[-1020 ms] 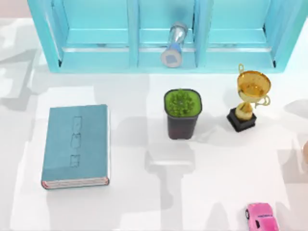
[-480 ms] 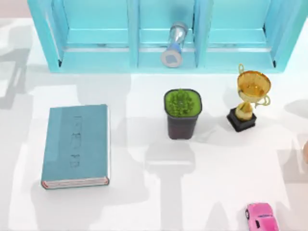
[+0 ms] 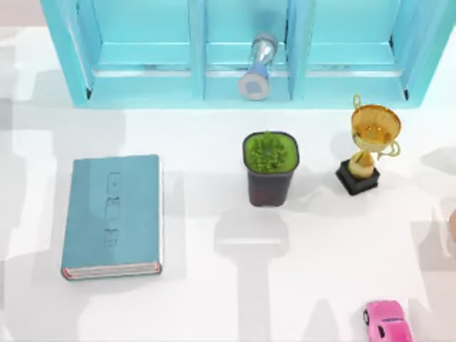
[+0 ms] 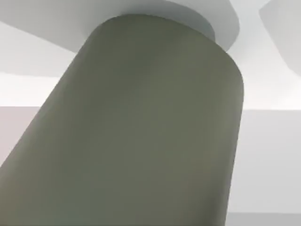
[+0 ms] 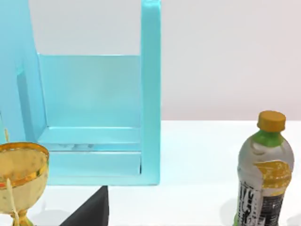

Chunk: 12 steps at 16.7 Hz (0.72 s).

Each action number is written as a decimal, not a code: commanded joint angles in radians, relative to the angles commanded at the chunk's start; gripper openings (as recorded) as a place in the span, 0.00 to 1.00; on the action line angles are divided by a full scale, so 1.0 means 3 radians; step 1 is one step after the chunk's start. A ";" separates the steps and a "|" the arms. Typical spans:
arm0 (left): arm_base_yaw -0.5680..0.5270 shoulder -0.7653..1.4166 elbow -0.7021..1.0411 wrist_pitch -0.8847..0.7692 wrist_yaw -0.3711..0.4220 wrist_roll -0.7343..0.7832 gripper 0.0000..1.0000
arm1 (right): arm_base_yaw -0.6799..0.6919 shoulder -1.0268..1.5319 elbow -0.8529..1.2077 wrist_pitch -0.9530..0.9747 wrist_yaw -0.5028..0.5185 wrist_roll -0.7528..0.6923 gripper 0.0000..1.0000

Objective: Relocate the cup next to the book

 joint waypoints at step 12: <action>0.0000 0.0000 0.0000 0.0000 0.0000 0.0000 0.32 | 0.0000 0.0000 0.0000 0.0000 0.0000 0.0000 1.00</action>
